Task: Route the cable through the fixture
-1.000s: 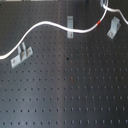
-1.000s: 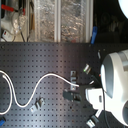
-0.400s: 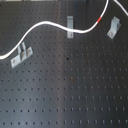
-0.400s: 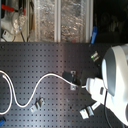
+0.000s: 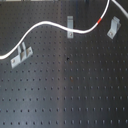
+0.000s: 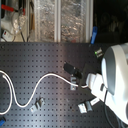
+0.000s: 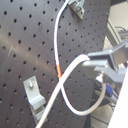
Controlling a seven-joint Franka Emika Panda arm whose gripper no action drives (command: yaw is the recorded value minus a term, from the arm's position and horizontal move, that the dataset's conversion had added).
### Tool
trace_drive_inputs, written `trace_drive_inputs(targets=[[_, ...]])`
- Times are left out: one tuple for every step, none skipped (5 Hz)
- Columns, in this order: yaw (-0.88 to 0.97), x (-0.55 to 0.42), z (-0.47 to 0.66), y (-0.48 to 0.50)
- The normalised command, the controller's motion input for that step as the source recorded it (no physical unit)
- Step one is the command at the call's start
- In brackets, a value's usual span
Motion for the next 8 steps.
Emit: trace_drive_inputs(targets=[[-0.44,0.034,0.19,-0.484],[-0.37,-0.096,0.10,-0.480],[-0.06,-0.357,0.09,-0.111],[-0.43,-0.135,0.27,0.000],[-0.60,0.044,0.21,0.025],[-0.67,0.002,0.13,0.000],[0.00,0.012,0.00,-0.062],[-0.18,0.175,-0.51,-0.061]])
